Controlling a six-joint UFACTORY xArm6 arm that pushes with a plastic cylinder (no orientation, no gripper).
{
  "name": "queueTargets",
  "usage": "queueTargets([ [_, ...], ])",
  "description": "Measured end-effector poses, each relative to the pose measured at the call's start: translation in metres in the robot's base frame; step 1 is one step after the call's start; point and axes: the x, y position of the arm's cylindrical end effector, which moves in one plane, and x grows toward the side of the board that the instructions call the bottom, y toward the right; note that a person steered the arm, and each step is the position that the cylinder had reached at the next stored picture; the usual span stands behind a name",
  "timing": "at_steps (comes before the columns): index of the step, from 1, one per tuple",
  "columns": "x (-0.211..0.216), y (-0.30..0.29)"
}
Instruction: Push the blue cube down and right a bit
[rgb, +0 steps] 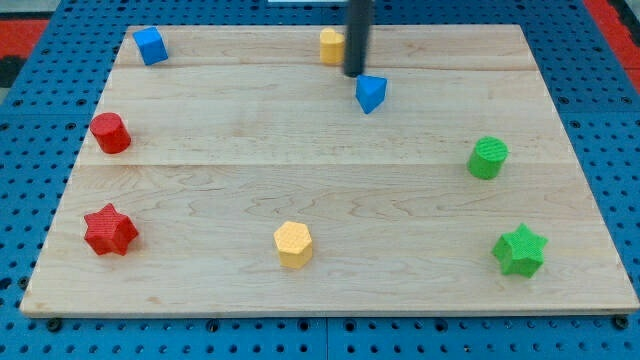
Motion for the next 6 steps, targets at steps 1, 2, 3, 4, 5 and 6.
queueTargets([
  [1,0.01,-0.102],
  [2,0.025,-0.218],
  [3,0.004,-0.308],
  [4,-0.019,-0.307],
  [5,-0.061,-0.285],
  [6,-0.037,-0.241],
])
